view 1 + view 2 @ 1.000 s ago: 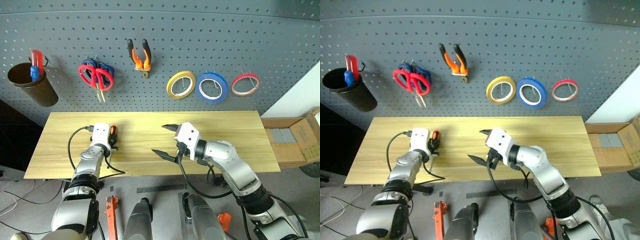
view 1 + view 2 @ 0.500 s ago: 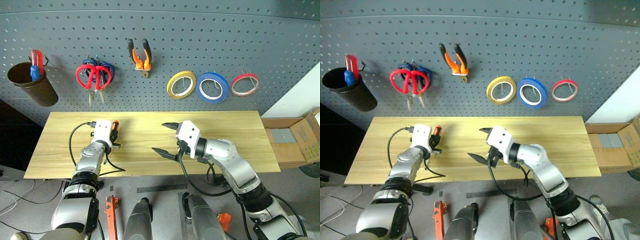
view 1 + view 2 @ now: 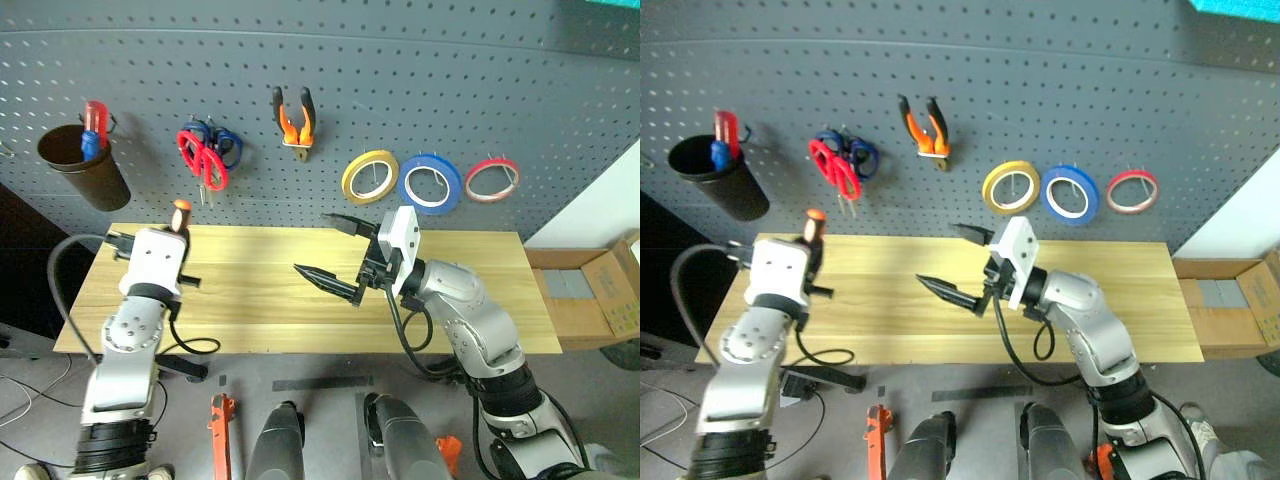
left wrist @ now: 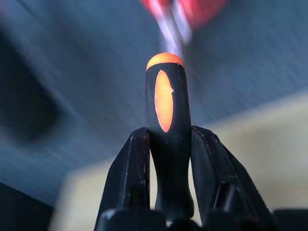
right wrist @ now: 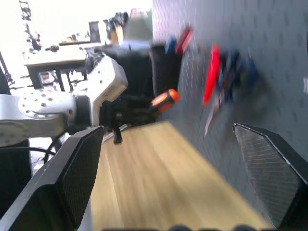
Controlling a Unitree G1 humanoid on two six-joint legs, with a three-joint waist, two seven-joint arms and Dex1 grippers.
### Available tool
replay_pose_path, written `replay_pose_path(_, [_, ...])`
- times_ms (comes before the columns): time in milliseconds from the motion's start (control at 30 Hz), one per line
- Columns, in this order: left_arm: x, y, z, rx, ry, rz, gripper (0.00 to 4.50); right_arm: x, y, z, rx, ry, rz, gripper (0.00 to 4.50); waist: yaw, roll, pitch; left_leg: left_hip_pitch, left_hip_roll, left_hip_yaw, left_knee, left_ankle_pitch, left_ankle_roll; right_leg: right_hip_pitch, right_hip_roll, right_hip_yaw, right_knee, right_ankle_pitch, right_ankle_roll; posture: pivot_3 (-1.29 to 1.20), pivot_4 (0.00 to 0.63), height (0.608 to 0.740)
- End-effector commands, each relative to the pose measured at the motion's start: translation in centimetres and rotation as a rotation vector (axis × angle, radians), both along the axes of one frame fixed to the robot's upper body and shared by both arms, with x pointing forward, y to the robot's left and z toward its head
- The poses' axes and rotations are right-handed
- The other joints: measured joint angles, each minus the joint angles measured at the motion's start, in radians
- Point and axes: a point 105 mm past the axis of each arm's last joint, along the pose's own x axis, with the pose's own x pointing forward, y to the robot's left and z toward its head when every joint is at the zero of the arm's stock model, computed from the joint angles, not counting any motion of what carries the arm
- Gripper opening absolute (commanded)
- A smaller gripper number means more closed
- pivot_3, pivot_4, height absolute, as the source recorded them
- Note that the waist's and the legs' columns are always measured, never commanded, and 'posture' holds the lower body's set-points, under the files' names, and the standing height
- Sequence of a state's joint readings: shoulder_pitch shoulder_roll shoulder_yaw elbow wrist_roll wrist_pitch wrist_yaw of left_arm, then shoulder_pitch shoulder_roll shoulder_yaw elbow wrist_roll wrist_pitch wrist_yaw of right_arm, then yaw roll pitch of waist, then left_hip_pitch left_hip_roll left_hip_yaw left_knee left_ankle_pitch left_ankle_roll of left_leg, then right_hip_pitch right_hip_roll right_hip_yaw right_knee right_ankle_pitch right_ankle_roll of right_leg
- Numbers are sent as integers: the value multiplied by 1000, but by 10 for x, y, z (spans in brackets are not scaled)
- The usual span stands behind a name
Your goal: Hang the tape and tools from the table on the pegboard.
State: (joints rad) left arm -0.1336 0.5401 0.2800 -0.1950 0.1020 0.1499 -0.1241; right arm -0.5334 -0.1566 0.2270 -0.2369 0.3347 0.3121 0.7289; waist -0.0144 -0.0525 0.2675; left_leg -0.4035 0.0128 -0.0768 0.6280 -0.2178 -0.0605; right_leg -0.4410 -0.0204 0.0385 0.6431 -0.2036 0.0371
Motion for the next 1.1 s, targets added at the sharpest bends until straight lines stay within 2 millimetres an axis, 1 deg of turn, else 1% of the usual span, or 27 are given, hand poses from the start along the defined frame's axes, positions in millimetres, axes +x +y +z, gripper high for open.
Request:
replay_pose_path(33, [-20,15,71,142,-263,95,840,1,4,35,111,-85,-7,4500,10,-2,-15,1,0,0,0,0,0,0,0,0,0,0,0,168,96,740])
replay_pose_path(100, [-16,20,105,172,-366,121,840,2,10,49,154,-115,1,4500,19,-3,-31,1,1,0,-1,0,0,0,1,-1,0,0,0,183,74,740])
replay_pose_path(133, [-14,21,115,178,-396,128,840,3,13,53,166,-124,3,4500,30,-3,-38,2,1,0,-1,0,0,0,1,-1,1,0,-1,184,70,740])
replay_pose_path(200, [-2,23,143,172,-472,130,840,6,19,65,207,-158,-7,4500,42,-4,-53,2,1,0,-1,0,-1,1,2,-2,0,0,-1,184,60,740])
replay_pose_path(233, [4,24,153,163,-496,129,840,8,22,70,222,-172,-13,4500,48,-5,-61,2,0,0,-1,0,-1,2,2,-2,0,0,-1,183,56,740])
replay_pose_path(300, [19,25,165,137,-517,105,840,12,27,77,243,-201,-36,4500,50,-6,-74,3,0,0,-1,0,-1,4,2,-2,0,0,0,182,55,740])
replay_pose_path(367, [33,30,171,106,-525,87,840,15,34,80,220,-262,-56,4500,53,-7,-86,4,-1,1,-1,0,-1,5,1,-2,-1,0,0,165,54,740])
replay_pose_path(433, [43,37,177,80,-538,91,840,15,38,83,222,-293,-50,4500,54,-7,-90,5,-1,1,-1,0,-1,5,1,-2,0,0,0,148,54,740])
replay_pose_path(533, [56,51,180,32,-523,104,840,11,43,92,278,-265,4,4500,46,-7,-91,6,0,1,-1,1,-1,5,2,-2,1,1,-2,132,56,740])
replay_pose_path(600, [64,57,178,5,-499,101,840,10,47,93,267,-261,13,4500,40,-7,-91,5,0,1,0,1,-1,4,2,-2,2,2,-3,120,60,740])
replay_pose_path(700, [78,63,164,-63,-427,88,840,22,57,80,179,-244,-50,4500,37,-7,-91,5,0,1,-1,1,-1,4,2,-1,2,2,-3,109,80,740])
replay_pose_path(800, [87,61,149,-107,-380,53,840,19,61,70,154,-225,-43,4500,35,-6,-90,4,0,1,-1,1,0,3,2,-1,2,2,-3,96,111,740])
replay_pose_path(833, [89,61,146,-110,-371,44,840,17,62,67,143,-222,-39,4500,34,-6,-90,4,0,1,-1,1,0,2,2,-1,3,2,-3,96,111,740])
replay_pose_path(900, [91,60,143,-115,-361,34,840,13,62,62,128,-208,-30,4500,32,-5,-89,4,0,1,-1,1,0,2,2,-1,3,2,-3,94,133,740])
replay_pose_path(1100, [90,64,146,-146,-379,47,840,10,60,54,99,-174,-21,4500,31,-4,-86,3,0,1,0,1,0,2,2,-1,4,2,-3,90,169,740])
